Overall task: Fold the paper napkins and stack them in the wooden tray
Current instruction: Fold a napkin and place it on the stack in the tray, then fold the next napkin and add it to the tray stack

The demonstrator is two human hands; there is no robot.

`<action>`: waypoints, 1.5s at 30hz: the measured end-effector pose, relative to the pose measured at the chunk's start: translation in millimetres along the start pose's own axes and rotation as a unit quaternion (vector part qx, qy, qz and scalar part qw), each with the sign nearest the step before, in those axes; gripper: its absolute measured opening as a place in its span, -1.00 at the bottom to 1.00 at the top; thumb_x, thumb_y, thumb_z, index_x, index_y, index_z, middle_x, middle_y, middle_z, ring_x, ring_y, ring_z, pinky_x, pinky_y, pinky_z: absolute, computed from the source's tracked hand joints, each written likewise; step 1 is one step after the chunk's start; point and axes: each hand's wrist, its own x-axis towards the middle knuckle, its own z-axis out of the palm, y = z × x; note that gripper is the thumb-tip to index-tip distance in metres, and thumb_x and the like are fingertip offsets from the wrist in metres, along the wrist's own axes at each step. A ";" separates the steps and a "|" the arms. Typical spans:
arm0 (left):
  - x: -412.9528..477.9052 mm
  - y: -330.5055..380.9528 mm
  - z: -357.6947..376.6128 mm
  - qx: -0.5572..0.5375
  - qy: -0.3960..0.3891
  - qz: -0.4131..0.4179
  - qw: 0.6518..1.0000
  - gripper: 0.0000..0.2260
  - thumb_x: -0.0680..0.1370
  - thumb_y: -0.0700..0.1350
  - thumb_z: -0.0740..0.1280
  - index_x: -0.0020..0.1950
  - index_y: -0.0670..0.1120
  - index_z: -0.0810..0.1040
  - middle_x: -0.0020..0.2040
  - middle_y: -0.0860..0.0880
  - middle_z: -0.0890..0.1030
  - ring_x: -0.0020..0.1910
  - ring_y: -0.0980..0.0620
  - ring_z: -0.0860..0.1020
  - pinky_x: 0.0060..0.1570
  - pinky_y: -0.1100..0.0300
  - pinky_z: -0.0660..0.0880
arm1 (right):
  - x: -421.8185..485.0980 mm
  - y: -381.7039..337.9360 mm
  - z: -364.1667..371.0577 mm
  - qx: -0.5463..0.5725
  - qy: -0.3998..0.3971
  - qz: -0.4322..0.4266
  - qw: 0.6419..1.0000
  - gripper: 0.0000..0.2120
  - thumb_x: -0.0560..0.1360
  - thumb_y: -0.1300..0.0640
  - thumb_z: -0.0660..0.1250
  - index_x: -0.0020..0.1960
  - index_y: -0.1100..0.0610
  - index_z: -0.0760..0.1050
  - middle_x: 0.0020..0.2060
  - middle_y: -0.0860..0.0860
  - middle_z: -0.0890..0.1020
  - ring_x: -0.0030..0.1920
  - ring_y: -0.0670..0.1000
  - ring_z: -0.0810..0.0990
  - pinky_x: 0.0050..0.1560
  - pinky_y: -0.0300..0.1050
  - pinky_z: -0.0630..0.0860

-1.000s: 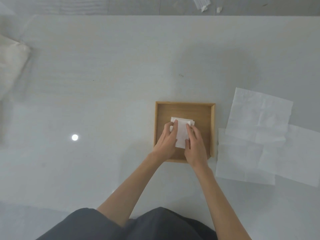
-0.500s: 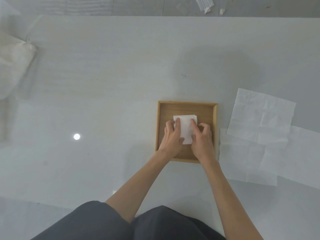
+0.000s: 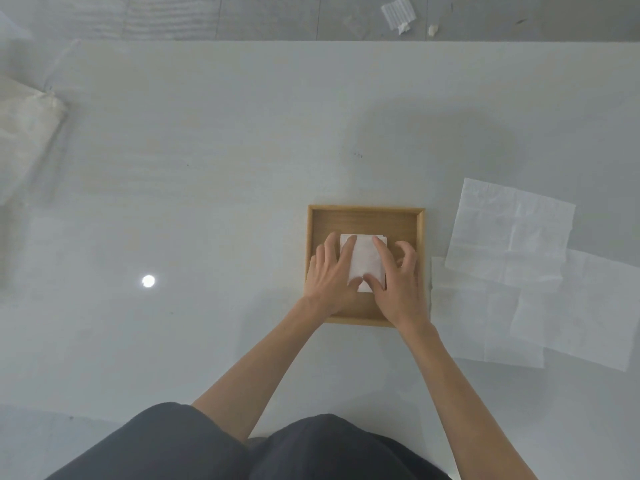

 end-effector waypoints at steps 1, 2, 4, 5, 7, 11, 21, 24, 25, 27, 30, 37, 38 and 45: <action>0.3 -3.4 0.2 0.028 0.004 0.019 0.999 -0.25 0.46 0.06 0.47 0.56 -0.09 0.22 0.51 -0.21 0.25 0.38 -0.26 0.33 0.33 -0.07 0.36 | -0.7 0.4 1.3 -0.042 0.007 -0.017 0.999 -0.30 0.47 0.02 0.51 0.53 -0.05 0.29 0.40 0.13 0.34 0.29 0.23 0.43 0.25 0.13 0.49; 0.8 -7.4 0.8 0.057 0.005 0.039 0.998 -0.25 0.44 0.07 0.48 0.54 -0.10 0.26 0.51 -0.20 0.28 0.40 -0.25 0.33 0.35 -0.06 0.33 | -1.1 1.1 2.4 -0.085 0.012 -0.030 0.996 -0.30 0.45 -0.01 0.53 0.51 -0.01 0.34 0.40 0.14 0.39 0.31 0.25 0.42 0.25 0.16 0.48; 1.4 -13.9 0.9 0.091 0.003 0.066 0.994 -0.25 0.42 0.08 0.50 0.52 -0.12 0.29 0.49 -0.19 0.33 0.40 -0.24 0.35 0.35 -0.06 0.32 | -1.6 2.7 4.6 -0.137 0.016 -0.041 0.990 -0.30 0.41 -0.07 0.54 0.48 0.02 0.38 0.35 0.11 0.47 0.32 0.26 0.41 0.21 0.17 0.47; 1.5 -15.3 0.0 0.091 0.000 0.072 0.993 -0.25 0.42 0.08 0.50 0.52 -0.12 0.29 0.49 -0.20 0.33 0.41 -0.24 0.35 0.36 -0.07 0.31 | -1.5 3.0 5.6 -0.143 0.018 -0.041 0.989 -0.29 0.40 -0.08 0.54 0.47 0.03 0.38 0.34 0.11 0.48 0.32 0.25 0.41 0.20 0.17 0.47; 0.6 -15.5 -1.2 0.071 -0.002 0.075 0.995 -0.26 0.44 0.04 0.48 0.53 -0.11 0.25 0.49 -0.23 0.30 0.44 -0.26 0.30 0.40 -0.10 0.29 | -2.3 2.5 7.8 -0.138 0.028 -0.039 0.989 -0.29 0.40 -0.08 0.54 0.48 0.04 0.37 0.32 0.14 0.48 0.32 0.25 0.41 0.22 0.16 0.46; -1.7 -16.4 -0.6 0.038 0.025 0.088 0.995 -0.34 0.43 -0.01 0.49 0.45 -0.09 0.29 0.44 -0.25 0.34 0.42 -0.28 0.32 0.39 -0.12 0.33 | -7.7 3.9 12.1 -0.111 0.064 -0.030 0.991 -0.30 0.42 -0.04 0.53 0.48 0.07 0.36 0.32 0.18 0.45 0.36 0.24 0.36 0.32 0.17 0.42; 1.9 12.7 2.7 -0.025 0.104 0.090 0.990 -0.52 0.53 -0.12 0.35 0.42 -0.07 0.31 0.43 -0.20 0.36 0.42 -0.25 0.32 0.44 -0.17 0.25 | -17.3 18.4 -29.2 0.066 0.174 0.019 0.982 -0.60 0.57 0.08 0.41 0.36 0.14 0.49 0.11 0.15 0.49 0.11 0.15 0.46 0.24 0.04 0.43; 26.5 68.3 0.2 -0.041 0.153 0.120 0.980 -0.66 0.53 -0.24 0.27 0.31 -0.14 0.45 0.28 -0.14 0.47 0.30 -0.21 0.41 0.42 -0.13 0.24 | -13.1 67.2 -80.9 0.133 0.265 0.117 0.948 -0.83 0.61 0.19 0.34 0.18 0.18 0.57 0.03 0.13 0.57 0.06 0.17 0.55 0.08 -0.01 0.49; 41.4 92.3 0.6 -0.039 0.156 0.128 0.979 -0.69 0.53 -0.25 0.24 0.27 -0.14 0.48 0.22 -0.13 0.52 0.26 -0.21 0.44 0.44 -0.11 0.21 | -8.1 90.0 -100.7 0.137 0.283 0.158 0.936 -0.86 0.61 0.18 0.32 0.15 0.17 0.58 0.01 0.12 0.59 0.05 0.18 0.56 0.04 -0.01 0.49; 72.2 132.8 3.5 -0.024 0.137 0.134 0.981 -0.73 0.55 -0.20 0.20 0.23 -0.11 0.53 0.13 -0.09 0.59 0.26 -0.20 0.47 0.50 -0.11 0.06 | 4.5 133.7 -130.0 0.132 0.293 0.240 0.916 -0.85 0.61 0.16 0.30 0.12 0.17 0.59 0.01 0.15 0.63 0.06 0.23 0.55 0.01 0.06 0.48; 125.8 193.0 14.1 0.000 0.065 0.157 0.985 -0.77 0.64 -0.18 0.20 0.25 -0.07 0.56 0.18 -0.06 0.62 0.38 -0.12 0.42 0.55 -0.11 -0.12 | 28.5 192.9 -167.0 0.117 0.263 0.330 0.899 -0.78 0.60 0.11 0.33 0.15 0.22 0.59 0.06 0.22 0.66 0.11 0.31 0.54 0.04 0.11 0.48; 213.1 268.8 44.5 0.071 -0.040 0.146 0.986 -0.61 0.62 -0.01 0.30 0.44 -0.03 0.41 0.41 -0.07 0.45 0.44 -0.13 0.32 0.43 0.06 0.10 | 60.5 239.6 -180.2 0.105 0.130 0.396 0.903 -0.56 0.53 -0.14 0.39 0.17 0.21 0.58 0.14 0.22 0.61 0.22 0.28 0.50 0.07 0.05 0.49; 218.0 271.1 48.2 0.079 -0.042 0.143 0.986 -0.59 0.61 -0.01 0.33 0.44 -0.03 0.41 0.40 -0.08 0.44 0.42 -0.14 0.32 0.42 0.05 0.12 | 61.9 240.7 -175.7 0.105 0.122 0.397 0.904 -0.58 0.52 -0.14 0.40 0.15 0.20 0.59 0.13 0.21 0.60 0.21 0.27 0.50 0.06 0.05 0.49; 238.5 285.2 57.0 0.118 -0.062 0.083 0.988 -0.62 0.56 -0.03 0.41 0.32 -0.11 0.44 0.31 -0.15 0.42 0.35 -0.20 0.31 0.39 0.02 0.20 | 69.6 248.5 -154.5 0.081 0.126 0.367 0.918 -0.81 0.54 0.09 0.37 0.06 0.19 0.59 0.10 0.18 0.57 0.16 0.23 0.48 0.05 0.04 0.47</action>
